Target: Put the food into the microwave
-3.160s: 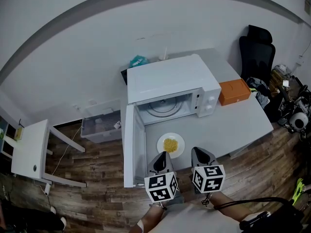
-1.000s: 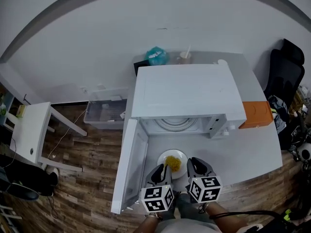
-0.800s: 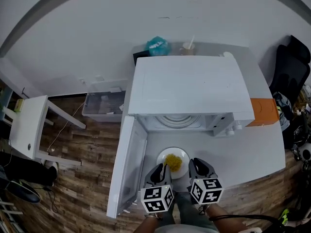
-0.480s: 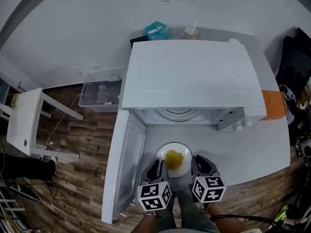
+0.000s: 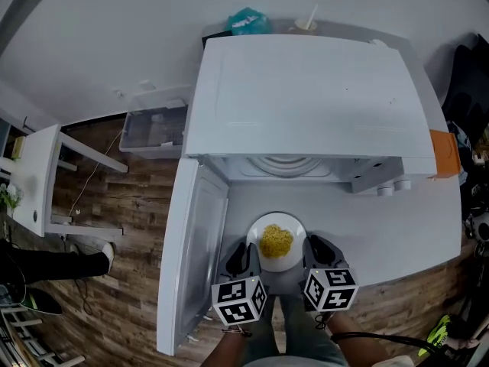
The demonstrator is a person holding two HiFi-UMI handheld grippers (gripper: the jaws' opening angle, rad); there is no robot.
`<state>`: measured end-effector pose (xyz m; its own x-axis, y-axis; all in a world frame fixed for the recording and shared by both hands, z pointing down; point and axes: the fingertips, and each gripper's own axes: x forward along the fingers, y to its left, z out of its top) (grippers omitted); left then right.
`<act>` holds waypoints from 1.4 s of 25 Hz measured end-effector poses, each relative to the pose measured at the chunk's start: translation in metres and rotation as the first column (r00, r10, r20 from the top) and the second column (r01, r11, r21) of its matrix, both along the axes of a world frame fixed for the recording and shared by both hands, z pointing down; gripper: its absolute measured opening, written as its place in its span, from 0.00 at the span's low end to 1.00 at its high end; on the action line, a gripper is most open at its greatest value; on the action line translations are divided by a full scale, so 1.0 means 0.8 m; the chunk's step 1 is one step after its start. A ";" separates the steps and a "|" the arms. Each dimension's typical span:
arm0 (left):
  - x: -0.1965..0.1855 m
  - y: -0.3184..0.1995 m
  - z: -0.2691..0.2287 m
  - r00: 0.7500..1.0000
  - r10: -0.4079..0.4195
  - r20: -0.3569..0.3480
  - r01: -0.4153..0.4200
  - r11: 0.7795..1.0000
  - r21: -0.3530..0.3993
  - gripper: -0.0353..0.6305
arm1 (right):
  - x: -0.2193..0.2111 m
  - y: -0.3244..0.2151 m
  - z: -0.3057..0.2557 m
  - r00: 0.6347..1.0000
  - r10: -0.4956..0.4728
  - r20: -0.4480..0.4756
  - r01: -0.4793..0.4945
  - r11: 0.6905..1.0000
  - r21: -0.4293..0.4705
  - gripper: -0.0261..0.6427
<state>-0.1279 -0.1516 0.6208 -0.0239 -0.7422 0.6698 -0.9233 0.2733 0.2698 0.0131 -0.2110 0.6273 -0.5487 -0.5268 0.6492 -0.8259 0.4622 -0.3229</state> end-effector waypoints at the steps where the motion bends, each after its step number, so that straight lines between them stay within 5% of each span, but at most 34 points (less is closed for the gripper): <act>1: 0.000 0.000 0.002 1.000 0.002 -0.003 -0.002 1.000 -0.004 0.15 | 0.000 0.000 0.002 1.000 0.001 -0.005 -0.001 1.000 -0.003 0.10; 16: -0.001 0.002 0.027 0.998 -0.001 -0.069 -0.004 0.998 -0.070 0.15 | -0.005 -0.003 0.009 0.999 0.004 -0.045 -0.004 1.000 -0.010 0.10; 35: 0.003 0.002 0.026 0.996 -0.022 -0.091 0.017 0.998 -0.063 0.15 | -0.005 -0.002 0.010 0.998 0.051 -0.029 -0.052 0.998 -0.026 0.09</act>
<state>-0.1252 -0.1500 0.6419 0.0252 -0.6991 0.7146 -0.8900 0.3099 0.3346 0.0095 -0.2123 0.6354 -0.5023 -0.5362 0.6783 -0.8574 0.4105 -0.3105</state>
